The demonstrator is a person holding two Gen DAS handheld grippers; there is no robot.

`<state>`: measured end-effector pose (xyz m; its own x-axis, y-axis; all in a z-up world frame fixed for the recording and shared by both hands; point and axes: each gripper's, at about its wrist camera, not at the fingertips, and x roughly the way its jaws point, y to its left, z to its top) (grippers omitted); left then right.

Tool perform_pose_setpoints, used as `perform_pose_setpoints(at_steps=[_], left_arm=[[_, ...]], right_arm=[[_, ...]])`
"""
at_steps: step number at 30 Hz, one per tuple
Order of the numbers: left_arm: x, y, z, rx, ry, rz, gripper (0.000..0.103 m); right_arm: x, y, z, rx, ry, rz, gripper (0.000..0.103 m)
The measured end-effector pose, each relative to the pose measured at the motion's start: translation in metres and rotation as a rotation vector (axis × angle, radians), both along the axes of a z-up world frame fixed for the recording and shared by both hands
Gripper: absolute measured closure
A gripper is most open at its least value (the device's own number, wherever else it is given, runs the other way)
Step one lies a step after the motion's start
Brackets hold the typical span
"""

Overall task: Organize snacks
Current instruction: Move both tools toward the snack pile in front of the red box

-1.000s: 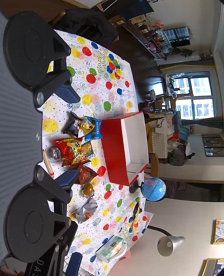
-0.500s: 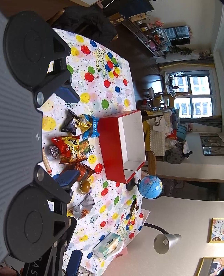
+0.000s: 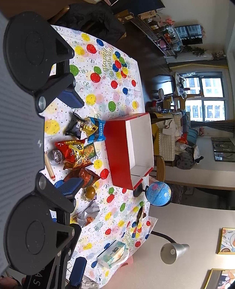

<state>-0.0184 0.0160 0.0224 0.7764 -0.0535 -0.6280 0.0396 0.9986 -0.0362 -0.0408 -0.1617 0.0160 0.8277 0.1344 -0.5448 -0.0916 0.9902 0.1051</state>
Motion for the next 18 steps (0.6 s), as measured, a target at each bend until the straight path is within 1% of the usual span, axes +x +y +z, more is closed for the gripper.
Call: perform_pose_setpoints(at_steps=[18], left_arm=[[0.0043,-0.0034,-0.0002,-0.010,0.002,-0.021,0.018]], right_arm=[[0.0024,-0.0023,0.0003,0.002,0.000,-0.013,0.015]])
